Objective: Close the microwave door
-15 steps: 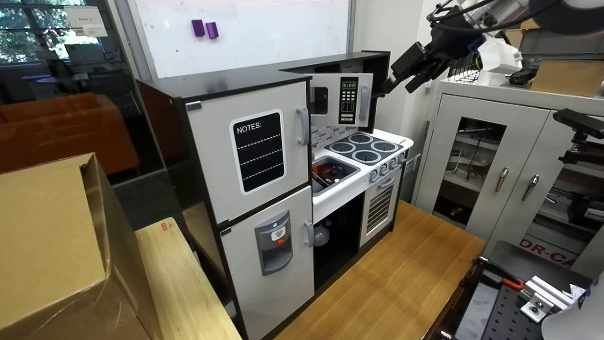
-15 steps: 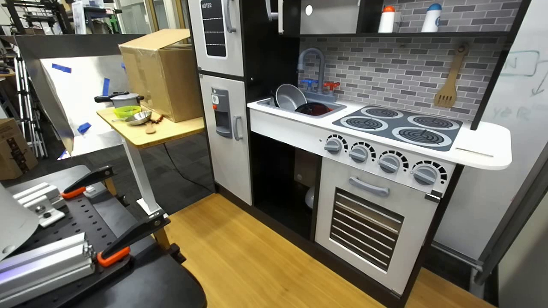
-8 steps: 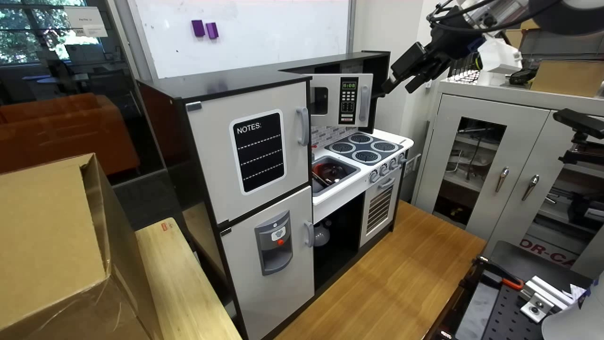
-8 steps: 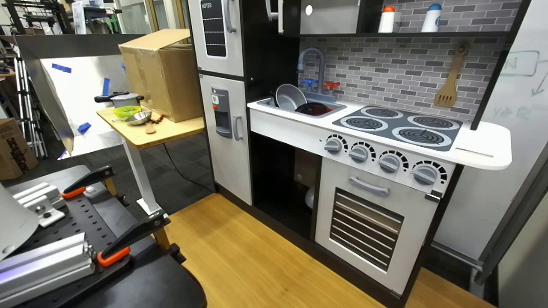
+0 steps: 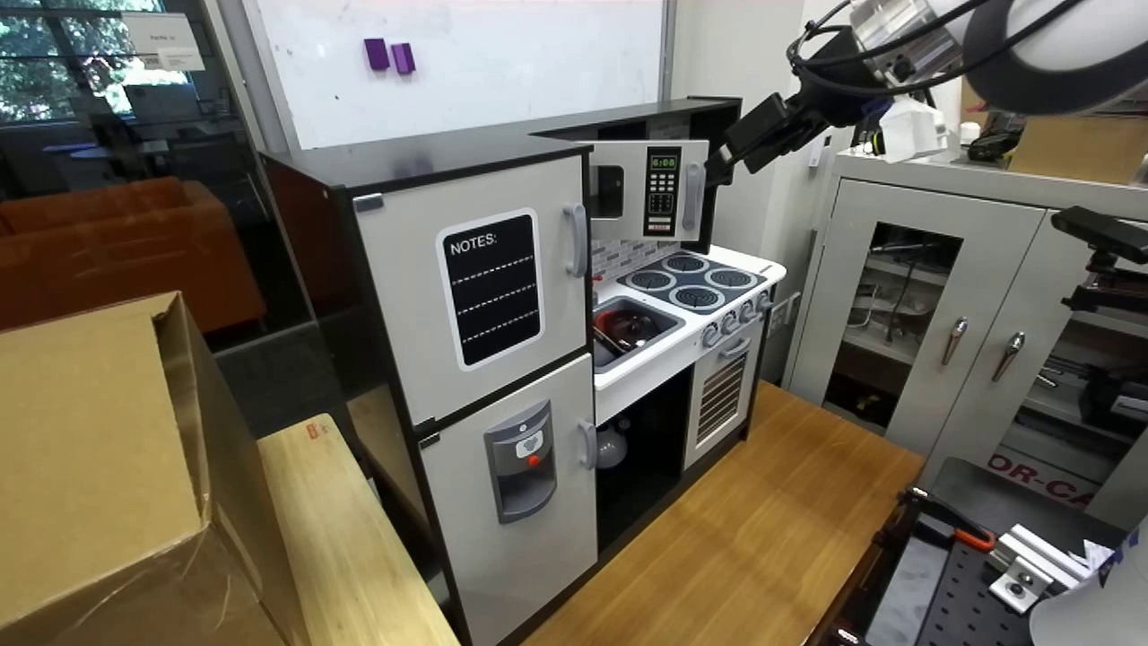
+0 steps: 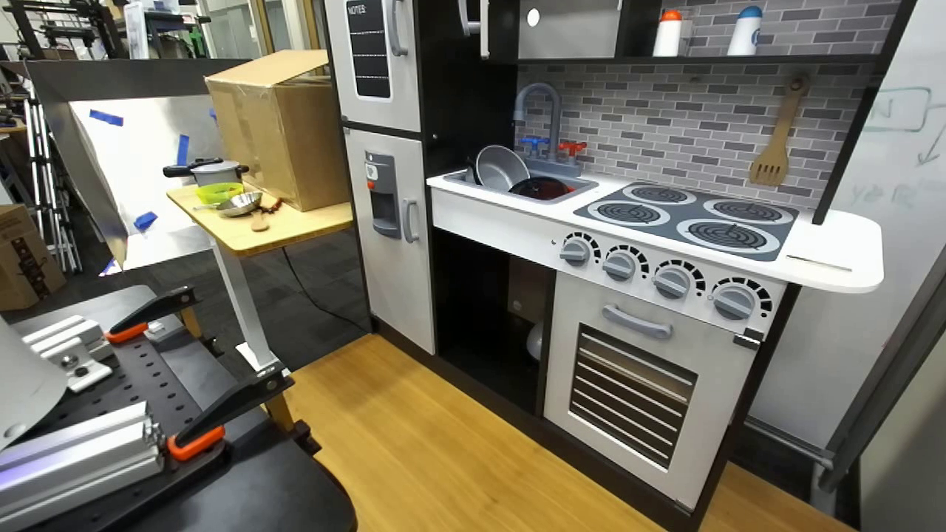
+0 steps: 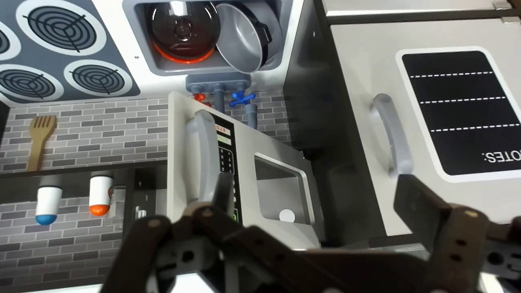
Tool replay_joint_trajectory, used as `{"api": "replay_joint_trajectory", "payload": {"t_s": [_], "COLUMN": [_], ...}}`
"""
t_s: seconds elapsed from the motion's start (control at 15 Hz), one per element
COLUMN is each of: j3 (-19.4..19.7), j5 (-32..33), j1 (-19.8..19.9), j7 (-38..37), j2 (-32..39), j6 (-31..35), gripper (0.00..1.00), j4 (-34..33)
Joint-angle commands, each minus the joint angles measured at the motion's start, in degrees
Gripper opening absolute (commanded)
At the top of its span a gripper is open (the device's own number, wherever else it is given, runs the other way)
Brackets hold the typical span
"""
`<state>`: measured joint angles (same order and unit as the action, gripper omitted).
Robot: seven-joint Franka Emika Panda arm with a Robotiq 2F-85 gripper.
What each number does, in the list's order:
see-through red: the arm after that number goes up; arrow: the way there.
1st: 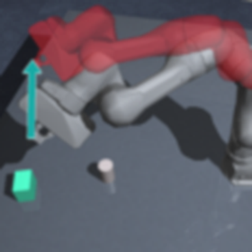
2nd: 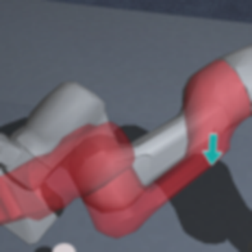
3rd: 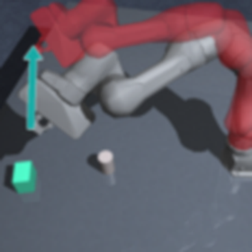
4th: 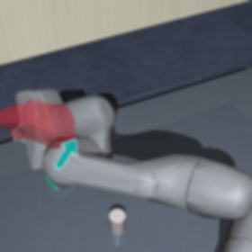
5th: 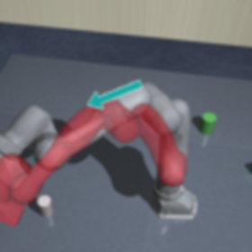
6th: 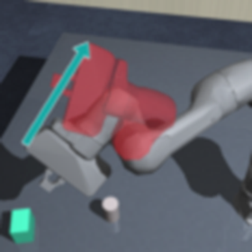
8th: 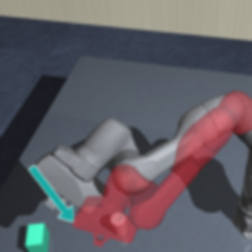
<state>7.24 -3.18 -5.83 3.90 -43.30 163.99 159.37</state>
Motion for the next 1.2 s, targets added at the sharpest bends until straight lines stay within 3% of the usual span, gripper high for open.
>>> {"api": "replay_joint_trajectory", "payload": {"t_s": [0.0,0.67,1.13], "j3": [4.2,14.9,23.2], "j5": [-1.2,-1.7,-2.7], "j1": [-4.0,-11.9,-20.6], "j7": [4.7,8.6,10.4], "j2": [3.9,9.0,10.6], "j6": [5.7,13.1,14.3], "gripper": [1.00,1.00,1.00], "j4": [-0.1,-0.6,-2.4]}}
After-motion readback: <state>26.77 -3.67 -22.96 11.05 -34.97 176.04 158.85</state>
